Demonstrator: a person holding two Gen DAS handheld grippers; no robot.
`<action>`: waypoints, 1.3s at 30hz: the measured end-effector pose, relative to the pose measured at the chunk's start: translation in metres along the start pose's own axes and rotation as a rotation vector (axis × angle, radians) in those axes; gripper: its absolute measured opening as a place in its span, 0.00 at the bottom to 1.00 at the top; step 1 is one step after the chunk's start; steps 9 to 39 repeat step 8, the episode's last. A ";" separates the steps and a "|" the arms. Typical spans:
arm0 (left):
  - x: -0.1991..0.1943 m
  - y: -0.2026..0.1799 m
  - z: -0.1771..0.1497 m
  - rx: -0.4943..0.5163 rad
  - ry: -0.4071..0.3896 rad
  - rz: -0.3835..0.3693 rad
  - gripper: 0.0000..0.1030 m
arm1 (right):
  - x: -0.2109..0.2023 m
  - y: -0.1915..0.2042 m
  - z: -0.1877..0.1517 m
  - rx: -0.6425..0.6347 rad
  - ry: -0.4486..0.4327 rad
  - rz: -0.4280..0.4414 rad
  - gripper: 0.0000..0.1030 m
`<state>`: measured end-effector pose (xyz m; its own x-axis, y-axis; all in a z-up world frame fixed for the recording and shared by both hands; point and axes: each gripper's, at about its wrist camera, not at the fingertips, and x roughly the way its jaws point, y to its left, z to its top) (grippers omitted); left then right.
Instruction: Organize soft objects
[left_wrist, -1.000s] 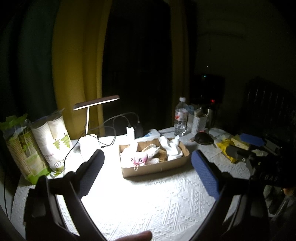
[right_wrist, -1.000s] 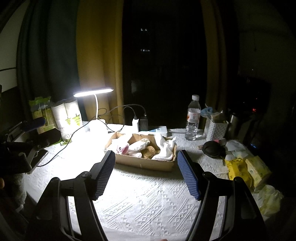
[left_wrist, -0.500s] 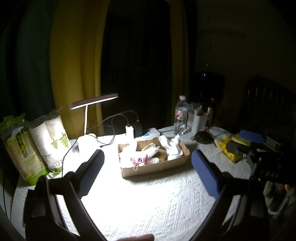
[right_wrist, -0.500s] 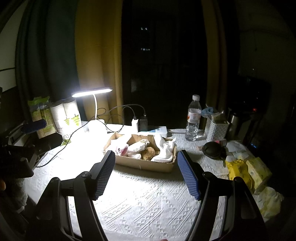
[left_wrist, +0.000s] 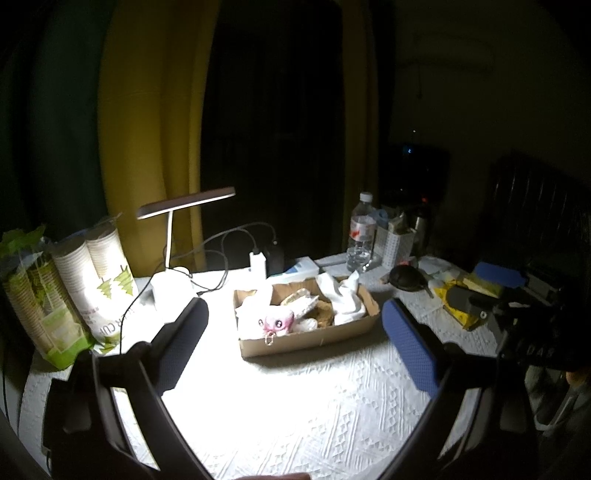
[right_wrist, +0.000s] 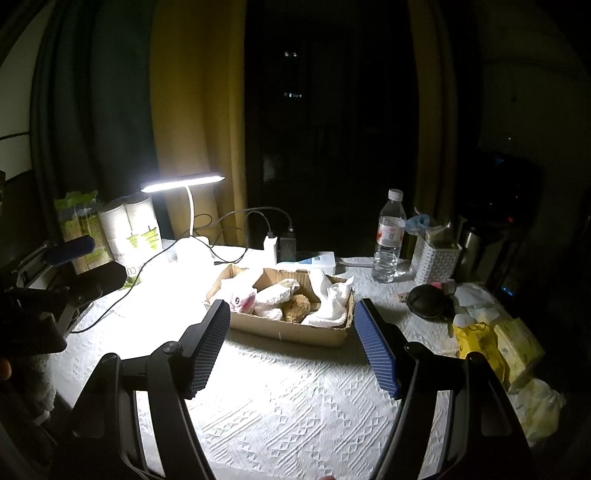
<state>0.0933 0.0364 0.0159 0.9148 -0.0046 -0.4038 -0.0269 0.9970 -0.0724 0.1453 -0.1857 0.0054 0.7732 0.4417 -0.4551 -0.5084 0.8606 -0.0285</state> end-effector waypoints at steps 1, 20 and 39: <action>0.001 0.000 0.000 -0.001 0.000 0.000 0.93 | 0.001 0.000 0.001 -0.001 0.000 -0.001 0.71; 0.023 -0.003 -0.004 0.011 0.034 -0.011 0.93 | 0.014 -0.004 0.003 -0.004 0.011 0.008 0.71; 0.023 -0.003 -0.004 0.011 0.034 -0.011 0.93 | 0.014 -0.004 0.003 -0.004 0.011 0.008 0.71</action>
